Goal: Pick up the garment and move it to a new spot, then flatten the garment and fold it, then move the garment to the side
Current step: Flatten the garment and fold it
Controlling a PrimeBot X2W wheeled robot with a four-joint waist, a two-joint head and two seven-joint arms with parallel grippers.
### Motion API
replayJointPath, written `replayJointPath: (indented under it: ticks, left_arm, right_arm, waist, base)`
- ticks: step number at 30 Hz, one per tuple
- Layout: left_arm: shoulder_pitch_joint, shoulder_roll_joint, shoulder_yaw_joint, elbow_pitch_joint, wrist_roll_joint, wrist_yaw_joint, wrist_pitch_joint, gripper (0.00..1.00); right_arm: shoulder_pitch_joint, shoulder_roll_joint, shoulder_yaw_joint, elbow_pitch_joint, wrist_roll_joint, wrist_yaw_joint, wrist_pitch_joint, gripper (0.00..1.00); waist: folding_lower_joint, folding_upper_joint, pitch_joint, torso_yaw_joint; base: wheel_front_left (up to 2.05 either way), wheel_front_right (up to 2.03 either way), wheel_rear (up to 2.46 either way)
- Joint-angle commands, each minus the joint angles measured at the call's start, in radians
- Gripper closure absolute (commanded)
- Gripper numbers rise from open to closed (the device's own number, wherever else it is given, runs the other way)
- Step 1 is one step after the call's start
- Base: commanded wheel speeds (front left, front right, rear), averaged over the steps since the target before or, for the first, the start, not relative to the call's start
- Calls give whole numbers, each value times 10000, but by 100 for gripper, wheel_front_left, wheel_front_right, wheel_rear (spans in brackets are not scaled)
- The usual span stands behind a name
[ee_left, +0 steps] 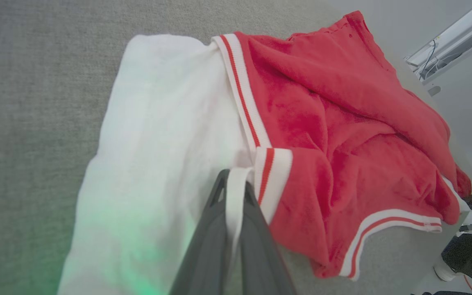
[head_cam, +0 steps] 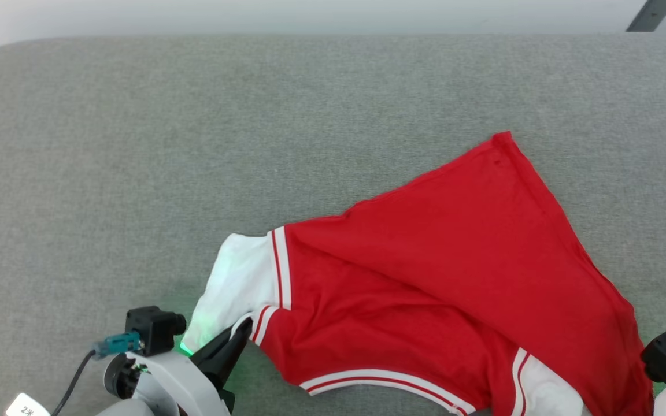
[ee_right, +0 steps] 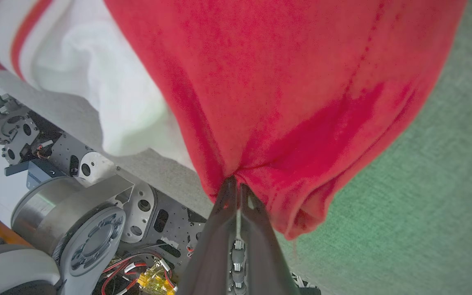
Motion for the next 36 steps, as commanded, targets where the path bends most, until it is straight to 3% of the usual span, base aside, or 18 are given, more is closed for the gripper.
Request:
replayJointPath:
  ticks: [1, 3, 4, 7, 12, 16, 18, 22, 26, 36]
  left_arm:
    - [142, 0, 32, -18, 93, 7, 8, 100]
    - [171, 39, 63, -19, 105, -12, 8, 100]
    - [185, 59, 72, -21, 118, -17, 8, 100]
    - [215, 74, 93, -26, 147, -8, 8, 100]
    - [374, 19, 250, -111, 273, 19, 8, 100]
    - [385, -75, 286, -126, 365, 11, 8, 100]
    - [324, -163, 289, -99, 431, -7, 8, 100]
    - [-28, -406, 196, -5, 602, -157, 42, 100]
    - [-347, -655, 115, 145, 727, -270, 135, 100]
    - [-846, -1404, -114, 841, 969, -570, 152, 100]
  right_arm:
    - [128, 255, -220, -21, -308, -15, -143, 98]
    - [149, 431, -746, -49, -651, -17, -406, 40]
    - [172, 473, -1054, -24, -843, -17, -550, 1]
    - [277, 605, -1839, 22, -1104, -17, -844, 0]
    - [633, 371, -4292, -738, -1600, -15, -508, 0]
    - [134, 407, -4941, -1309, -1748, -15, -281, 0]
    - [-566, 820, -4983, -1405, -1641, -15, -349, 0]
    - [-2607, 1605, -3959, -761, -2060, -15, -563, 0]
    - [-4688, 2234, -2475, 797, -2583, -16, -645, 0]
    - [-7676, 2377, 656, 3967, -2277, -16, 212, 0]
  waist:
    - [0, 0, -10, -80]
    - [0, 0, -19, -117]
    - [0, 0, -21, -119]
    - [0, 0, -32, -99]
    - [0, 0, -8, 32]
    - [0, 0, 63, 125]
    - [0, 0, 136, 191]
    - [0, 0, 423, 461]
    - [0, 0, 816, 769]
    - [0, 0, 1436, 1533]
  base:
    - [0, 0, 0]
    - [0, 0, 0]
    - [0, 0, 0]
    - [0, 0, 0]
    - [0, 0, 0]
    - [0, 0, 0]
    - [0, 0, 0]
    - [0, 0, 0]
    - [0, 0, 0]
    - [0, 0, 0]
